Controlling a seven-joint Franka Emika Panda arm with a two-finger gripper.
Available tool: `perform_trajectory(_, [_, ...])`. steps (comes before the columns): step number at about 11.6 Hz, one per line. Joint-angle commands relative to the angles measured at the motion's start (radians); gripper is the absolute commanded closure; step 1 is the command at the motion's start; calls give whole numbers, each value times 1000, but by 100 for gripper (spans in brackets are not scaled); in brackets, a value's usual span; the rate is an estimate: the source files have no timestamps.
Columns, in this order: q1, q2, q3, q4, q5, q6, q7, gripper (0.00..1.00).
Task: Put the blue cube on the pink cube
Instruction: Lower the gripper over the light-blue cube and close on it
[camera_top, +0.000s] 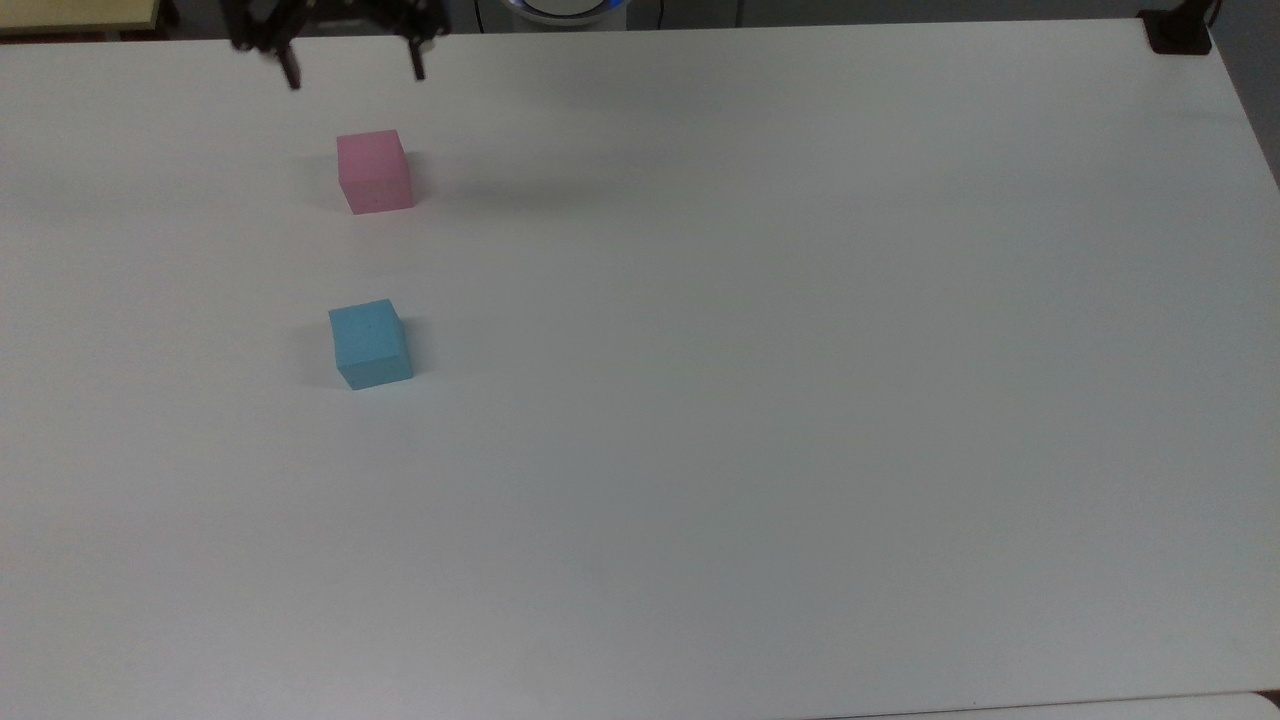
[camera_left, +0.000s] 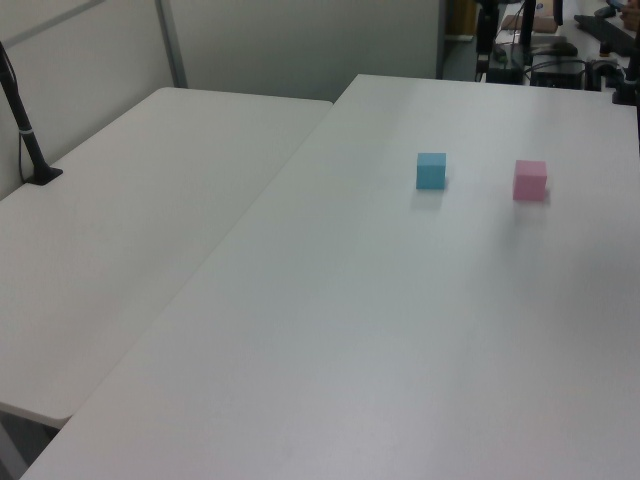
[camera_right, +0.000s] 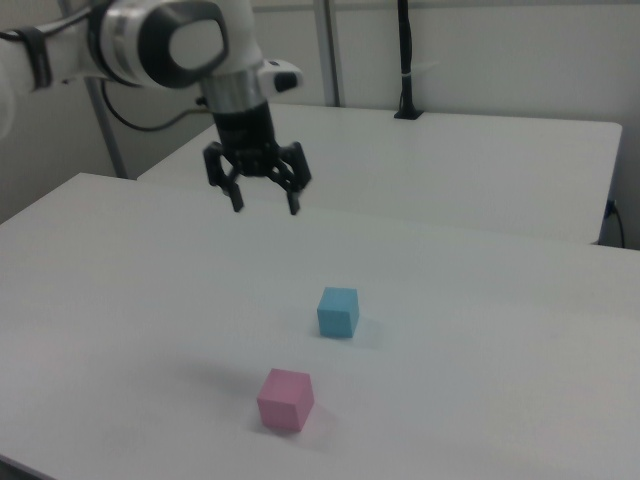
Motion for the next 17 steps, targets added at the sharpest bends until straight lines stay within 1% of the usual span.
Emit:
perform_trajectory(1, [-11, 88, -3, -44, -60, 165, -51, 0])
perform_trajectory(3, [-26, 161, -3, -46, -61, 262, -38, 0])
perform_trajectory(4, [-23, 221, -3, -56, -64, 324, 13, 0])
perform_trajectory(6, [-23, 254, -3, -108, -103, 433, 54, 0])
perform_trajectory(9, [-22, 298, -3, -132, -106, 464, 103, 0])
perform_trajectory(12, [-23, 336, -3, -141, -114, 527, 143, 0])
perform_trajectory(14, [-23, 347, -3, -165, -135, 587, 195, 0])
perform_trajectory(15, [-19, 356, -3, -170, -135, 621, 237, 7])
perform_trajectory(16, [-19, 357, -1, -170, -135, 630, 277, 24])
perform_trajectory(17, [-17, 350, 0, -164, -132, 621, 305, 35])
